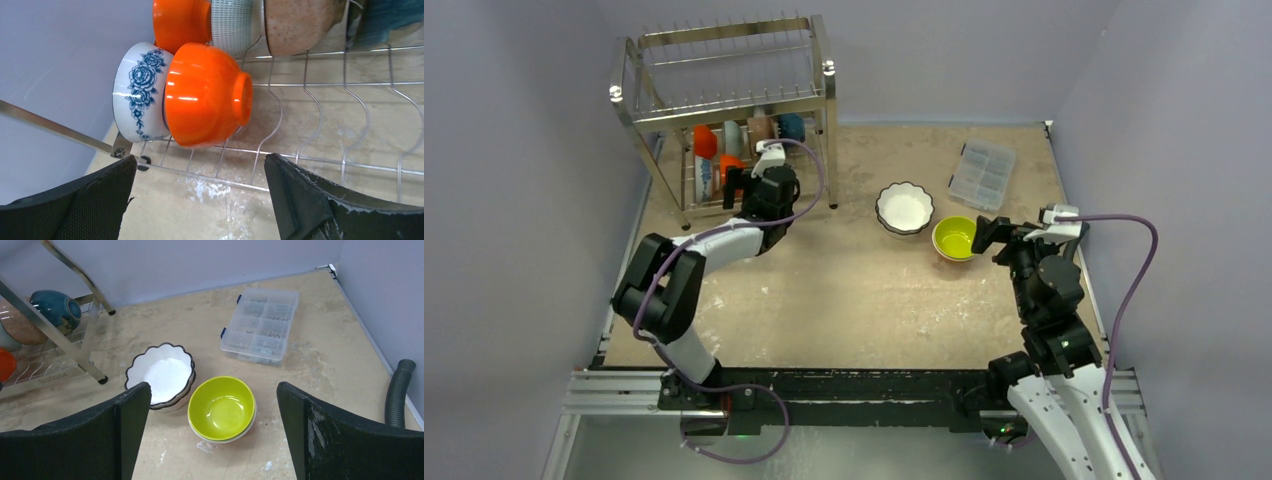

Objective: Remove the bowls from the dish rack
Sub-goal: Pick up the bowl from the dish rack.

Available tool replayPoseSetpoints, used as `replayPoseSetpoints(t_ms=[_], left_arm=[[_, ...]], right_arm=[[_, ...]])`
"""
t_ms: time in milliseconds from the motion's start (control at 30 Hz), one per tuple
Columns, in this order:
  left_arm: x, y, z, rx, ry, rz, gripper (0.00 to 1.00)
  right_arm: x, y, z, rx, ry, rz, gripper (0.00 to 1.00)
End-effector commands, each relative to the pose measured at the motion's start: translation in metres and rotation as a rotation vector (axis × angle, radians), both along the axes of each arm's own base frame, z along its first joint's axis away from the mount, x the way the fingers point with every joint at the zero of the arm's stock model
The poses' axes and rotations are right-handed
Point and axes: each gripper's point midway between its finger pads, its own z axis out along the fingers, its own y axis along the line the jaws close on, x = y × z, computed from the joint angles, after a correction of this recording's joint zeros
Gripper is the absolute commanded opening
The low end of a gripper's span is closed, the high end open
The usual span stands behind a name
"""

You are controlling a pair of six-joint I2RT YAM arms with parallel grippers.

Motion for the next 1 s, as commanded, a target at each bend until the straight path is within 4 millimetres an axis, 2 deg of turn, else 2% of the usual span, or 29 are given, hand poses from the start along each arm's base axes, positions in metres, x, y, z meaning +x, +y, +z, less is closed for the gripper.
replayPoseSetpoints(t_ms=[0, 400, 800, 967], left_arm=[[0.023, 0.009, 0.022, 0.008, -0.085, 0.048, 0.98], [0.048, 0.020, 0.006, 0.030, -0.097, 0.131, 0.96], [0.061, 0.025, -0.005, 0.061, -0.115, 0.212, 0.94], [0.060, 0.030, -0.003, 0.091, -0.121, 0.249, 0.94]], right_arm=[[0.003, -0.004, 0.009, -0.020, -0.052, -0.022, 0.99], [0.009, 0.005, 0.002, -0.028, -0.010, 0.017, 0.99], [0.011, 0.007, -0.003, -0.041, -0.001, 0.028, 0.99], [0.012, 0.008, -0.004, -0.043, -0.001, 0.034, 0.99]])
